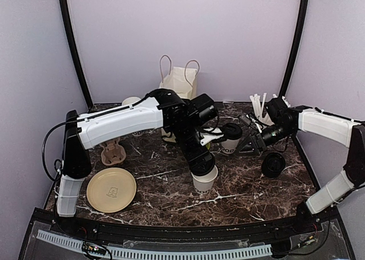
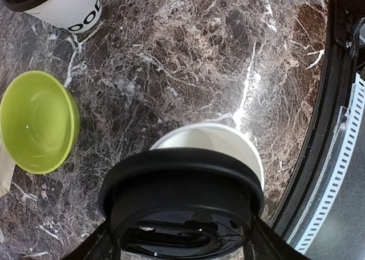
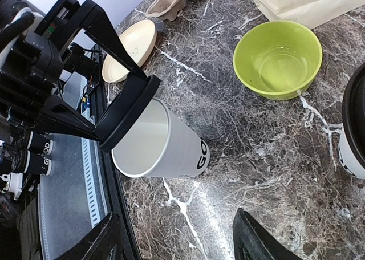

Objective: Pack the takeout coffee

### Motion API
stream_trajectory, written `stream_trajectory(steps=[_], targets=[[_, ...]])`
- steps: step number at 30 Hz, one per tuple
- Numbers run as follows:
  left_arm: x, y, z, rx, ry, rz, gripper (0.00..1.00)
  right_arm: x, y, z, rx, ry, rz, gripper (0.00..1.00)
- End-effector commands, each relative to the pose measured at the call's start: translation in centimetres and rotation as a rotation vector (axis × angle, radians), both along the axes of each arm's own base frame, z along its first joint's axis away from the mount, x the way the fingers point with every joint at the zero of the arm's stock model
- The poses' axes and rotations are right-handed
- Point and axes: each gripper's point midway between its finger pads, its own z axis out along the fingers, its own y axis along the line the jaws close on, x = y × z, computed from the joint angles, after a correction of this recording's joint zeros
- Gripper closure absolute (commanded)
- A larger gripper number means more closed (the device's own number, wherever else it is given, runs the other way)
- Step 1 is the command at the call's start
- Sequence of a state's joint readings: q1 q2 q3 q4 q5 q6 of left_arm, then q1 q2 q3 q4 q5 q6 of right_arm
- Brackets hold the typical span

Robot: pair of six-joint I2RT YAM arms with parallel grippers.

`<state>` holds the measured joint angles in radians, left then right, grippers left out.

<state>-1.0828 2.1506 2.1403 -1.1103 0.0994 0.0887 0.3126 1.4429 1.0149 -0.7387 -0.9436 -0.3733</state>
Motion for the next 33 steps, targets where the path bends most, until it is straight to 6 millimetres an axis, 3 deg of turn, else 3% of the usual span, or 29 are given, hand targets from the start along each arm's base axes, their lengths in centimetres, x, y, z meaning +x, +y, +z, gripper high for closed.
stream_trajectory(steps=[1, 15, 17, 20, 28, 33], targets=[[-1.0, -0.1, 0.3, -0.002, 0.033, -0.017, 0.35, -0.1, 0.4, 0.4, 0.015, -0.01, 0.022, 0.34], [-1.8, -0.9, -0.9, 0.004, 0.057, -0.05, 0.28, 0.0, 0.5, 0.1, 0.013, 0.004, 0.028, 0.34], [-1.7, -1.0, -1.0, 0.004, 0.053, -0.05, 0.24, 0.0, 0.5, 0.1, 0.013, 0.01, 0.03, 0.34], [-1.5, -1.2, -0.6, -0.005, 0.039, -0.048, 0.03, -0.1, 0.5, 0.0, 0.014, 0.018, 0.034, 0.34], [-0.6, -1.6, 3.4, -0.076, -0.061, -0.027, 0.01, -0.5, 0.6, -0.2, 0.013, 0.04, 0.036, 0.34], [-0.6, -0.3, 6.4, -0.127, -0.112, 0.013, 0.01, -0.9, 0.5, -0.6, 0.005, 0.069, 0.015, 0.35]])
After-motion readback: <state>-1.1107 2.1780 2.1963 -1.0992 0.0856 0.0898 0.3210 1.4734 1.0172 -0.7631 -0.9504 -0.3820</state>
